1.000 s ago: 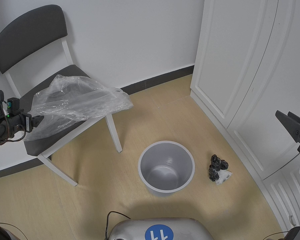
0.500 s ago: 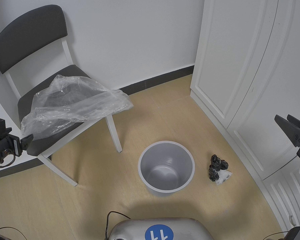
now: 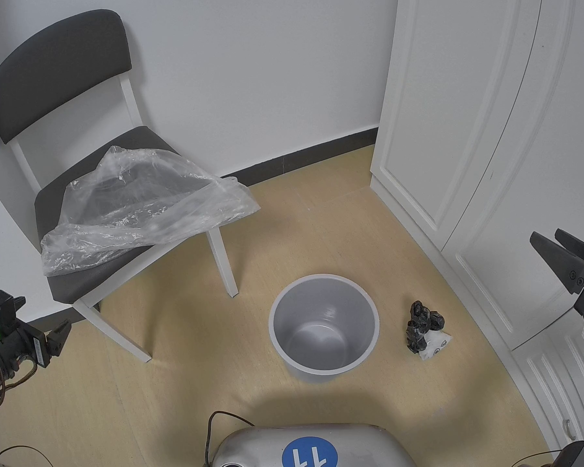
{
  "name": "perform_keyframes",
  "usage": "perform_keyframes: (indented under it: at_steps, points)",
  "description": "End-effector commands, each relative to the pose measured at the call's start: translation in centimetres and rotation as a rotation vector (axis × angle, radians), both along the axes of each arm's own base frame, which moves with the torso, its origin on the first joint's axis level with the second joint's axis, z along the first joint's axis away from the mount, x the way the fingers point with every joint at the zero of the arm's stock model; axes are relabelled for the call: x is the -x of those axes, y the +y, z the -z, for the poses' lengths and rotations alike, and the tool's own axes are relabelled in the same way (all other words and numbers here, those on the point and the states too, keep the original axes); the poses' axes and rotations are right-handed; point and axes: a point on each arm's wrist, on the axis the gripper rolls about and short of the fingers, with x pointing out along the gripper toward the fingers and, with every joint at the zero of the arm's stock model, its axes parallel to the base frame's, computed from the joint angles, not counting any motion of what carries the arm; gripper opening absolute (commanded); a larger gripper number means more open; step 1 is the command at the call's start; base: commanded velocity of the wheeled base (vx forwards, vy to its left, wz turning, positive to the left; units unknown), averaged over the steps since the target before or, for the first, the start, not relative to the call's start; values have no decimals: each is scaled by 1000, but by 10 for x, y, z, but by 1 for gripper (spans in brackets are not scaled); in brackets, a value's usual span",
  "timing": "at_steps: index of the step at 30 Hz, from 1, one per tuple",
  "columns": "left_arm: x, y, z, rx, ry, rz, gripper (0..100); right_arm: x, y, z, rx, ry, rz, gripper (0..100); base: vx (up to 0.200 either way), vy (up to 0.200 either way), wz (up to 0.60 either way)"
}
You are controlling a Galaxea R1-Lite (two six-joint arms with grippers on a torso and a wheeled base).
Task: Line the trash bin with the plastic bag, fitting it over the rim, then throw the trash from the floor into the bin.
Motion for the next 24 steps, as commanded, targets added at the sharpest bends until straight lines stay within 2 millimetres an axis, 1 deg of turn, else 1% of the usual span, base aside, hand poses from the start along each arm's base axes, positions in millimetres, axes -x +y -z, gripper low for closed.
perform_keyframes:
  at_steps: [1, 5, 6, 8, 9, 10, 11, 12, 14, 19, 24]
  points:
    - [-19, 8, 21, -21, 98, 8, 100, 1, 0, 0, -1, -2, -5, 100, 0, 0, 0]
    - [-45, 19, 34, -79, 124, -32, 100, 1, 0, 0, -1, -2, -5, 100, 0, 0, 0]
    - [-56, 23, 40, -104, 125, -55, 100, 1, 0, 0, -1, -3, -5, 100, 0, 0, 0]
    - [-66, 27, 45, -125, 113, -73, 100, 1, 0, 0, -2, -4, -5, 100, 0, 0, 0]
    - [-77, 31, 49, -145, 79, -98, 100, 1, 0, 0, -3, -6, -5, 100, 0, 0, 0]
    - [-82, 33, 50, -155, 51, -109, 100, 1, 0, 0, -3, -6, -3, 100, 0, 0, 0]
    - [-83, 33, 49, -158, 45, -110, 100, 1, 0, 0, -3, -6, -3, 100, 0, 0, 0]
    - [-92, 37, 49, -170, -18, -128, 100, 1, 0, 0, -3, -7, -3, 100, 0, 0, 0]
    - [-102, 40, 48, -181, -59, -132, 100, 1, 0, -1, -4, -9, -3, 100, 0, 0, 0]
    - [-104, 42, 42, -153, -91, -141, 100, 1, 0, -1, -4, -9, -3, 100, 0, 0, 0]
    - [-116, 46, 36, -141, -133, -154, 100, 0, 0, 0, -4, -5, -2, 100, 0, 0, 0]
